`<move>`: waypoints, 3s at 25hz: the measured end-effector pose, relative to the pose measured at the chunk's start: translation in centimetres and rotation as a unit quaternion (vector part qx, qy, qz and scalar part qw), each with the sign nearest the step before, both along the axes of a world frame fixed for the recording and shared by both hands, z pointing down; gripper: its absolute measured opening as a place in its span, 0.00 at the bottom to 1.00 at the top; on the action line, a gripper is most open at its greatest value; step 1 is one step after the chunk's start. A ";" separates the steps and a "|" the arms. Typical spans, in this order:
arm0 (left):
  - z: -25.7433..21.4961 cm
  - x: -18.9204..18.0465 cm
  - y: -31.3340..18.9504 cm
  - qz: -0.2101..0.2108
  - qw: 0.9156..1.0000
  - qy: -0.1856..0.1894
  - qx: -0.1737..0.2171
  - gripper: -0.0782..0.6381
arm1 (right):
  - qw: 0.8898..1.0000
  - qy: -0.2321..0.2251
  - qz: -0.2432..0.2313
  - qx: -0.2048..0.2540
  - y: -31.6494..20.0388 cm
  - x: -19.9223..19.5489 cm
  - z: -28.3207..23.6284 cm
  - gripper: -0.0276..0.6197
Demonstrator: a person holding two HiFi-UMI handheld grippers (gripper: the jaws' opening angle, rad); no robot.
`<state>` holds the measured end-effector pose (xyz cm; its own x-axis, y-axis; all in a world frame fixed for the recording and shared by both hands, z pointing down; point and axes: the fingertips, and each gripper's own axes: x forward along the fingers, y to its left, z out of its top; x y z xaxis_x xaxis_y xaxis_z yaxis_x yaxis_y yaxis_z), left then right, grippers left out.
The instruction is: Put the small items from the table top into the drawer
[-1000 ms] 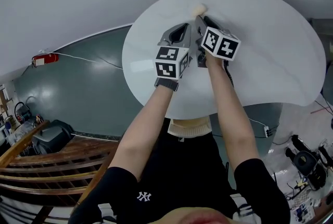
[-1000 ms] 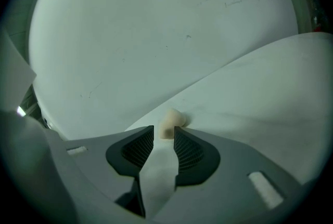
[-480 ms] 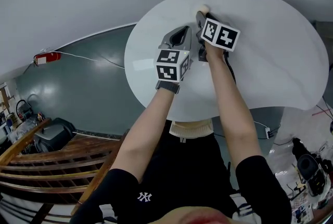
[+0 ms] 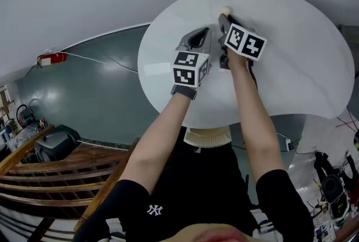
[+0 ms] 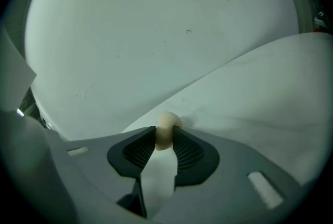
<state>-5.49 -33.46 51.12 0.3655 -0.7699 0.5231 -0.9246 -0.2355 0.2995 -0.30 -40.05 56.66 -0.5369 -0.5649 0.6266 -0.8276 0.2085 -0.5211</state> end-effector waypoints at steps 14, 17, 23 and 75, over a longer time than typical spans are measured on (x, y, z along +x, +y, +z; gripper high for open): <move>-2.1 3.3 5.7 0.041 0.999 0.005 0.019 0.11 | 0.999 -0.038 0.028 0.024 9.0 3.8 -3.7 0.23; -2.3 4.3 7.2 0.052 0.998 0.006 0.022 0.11 | 0.998 -0.036 0.036 0.028 10.8 4.9 -4.0 0.24; -2.1 5.1 11.7 0.067 0.997 0.015 0.017 0.11 | 0.998 -0.029 0.044 0.030 15.6 6.2 -4.7 0.24; 1.9 9.2 39.3 0.217 0.976 0.016 -0.023 0.11 | 0.995 0.058 0.058 -0.050 50.9 8.8 4.4 0.28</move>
<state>3.69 5.83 53.05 0.6689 -0.5146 0.5364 -0.7306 -0.5884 0.3465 8.46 10.85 61.11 -0.3925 -0.5511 0.7364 -0.8989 0.0605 -0.4339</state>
